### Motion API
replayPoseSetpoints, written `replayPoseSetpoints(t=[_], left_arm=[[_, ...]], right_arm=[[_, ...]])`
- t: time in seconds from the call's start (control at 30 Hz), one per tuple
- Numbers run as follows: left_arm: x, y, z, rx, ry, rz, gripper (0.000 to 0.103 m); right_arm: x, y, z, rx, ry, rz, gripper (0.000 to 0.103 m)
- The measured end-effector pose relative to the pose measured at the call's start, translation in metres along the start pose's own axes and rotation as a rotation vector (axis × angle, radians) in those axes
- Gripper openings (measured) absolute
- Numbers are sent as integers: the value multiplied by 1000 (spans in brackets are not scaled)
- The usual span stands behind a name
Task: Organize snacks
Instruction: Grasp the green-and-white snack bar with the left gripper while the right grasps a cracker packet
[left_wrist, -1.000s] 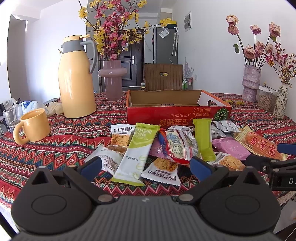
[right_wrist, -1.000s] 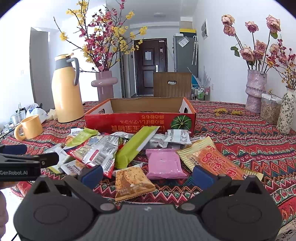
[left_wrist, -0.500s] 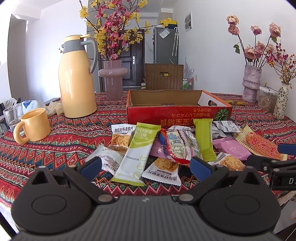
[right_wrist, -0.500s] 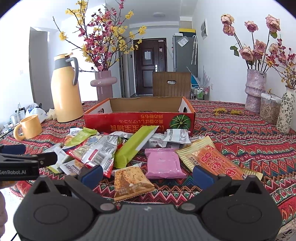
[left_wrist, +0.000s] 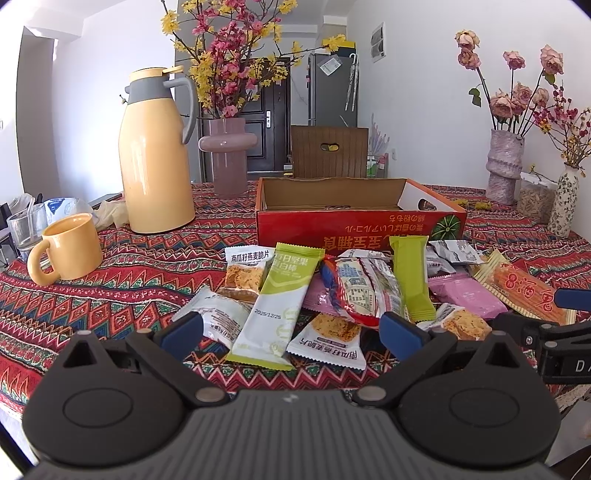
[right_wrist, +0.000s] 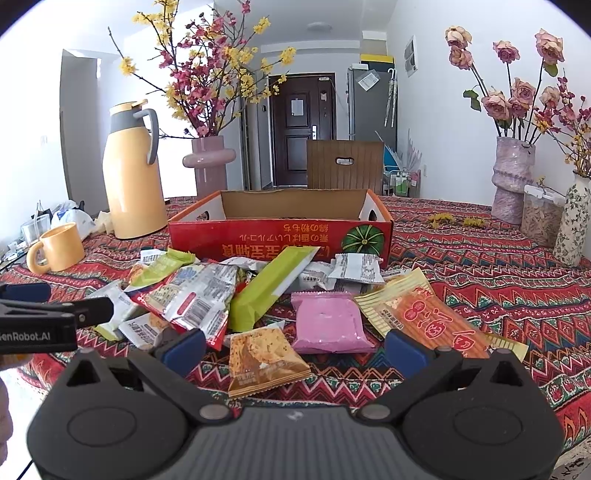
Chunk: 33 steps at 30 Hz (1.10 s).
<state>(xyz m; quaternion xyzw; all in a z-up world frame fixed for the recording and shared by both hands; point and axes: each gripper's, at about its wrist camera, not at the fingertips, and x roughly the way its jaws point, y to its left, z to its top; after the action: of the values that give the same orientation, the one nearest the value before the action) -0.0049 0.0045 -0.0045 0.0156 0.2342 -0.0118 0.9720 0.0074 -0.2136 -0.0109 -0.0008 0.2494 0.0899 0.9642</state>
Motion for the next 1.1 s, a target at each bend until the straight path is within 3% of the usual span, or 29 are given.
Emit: replayPoseSetpoints(t=[0.3,0.77,0.93,1.1], left_arm=[[10,6,-1,-7,19,0,103],[26,16,1,-16,49,11,103],[31,22,2,-21,58,19,103],[33,29,3,-30,60,24,103]], right_arm=[[7,1,-2,-12,16,7,102],[42,14,4,-68,83,78,71],[59,20,6,-101,123,97,54],[66,24,2,-149,154,111,50]])
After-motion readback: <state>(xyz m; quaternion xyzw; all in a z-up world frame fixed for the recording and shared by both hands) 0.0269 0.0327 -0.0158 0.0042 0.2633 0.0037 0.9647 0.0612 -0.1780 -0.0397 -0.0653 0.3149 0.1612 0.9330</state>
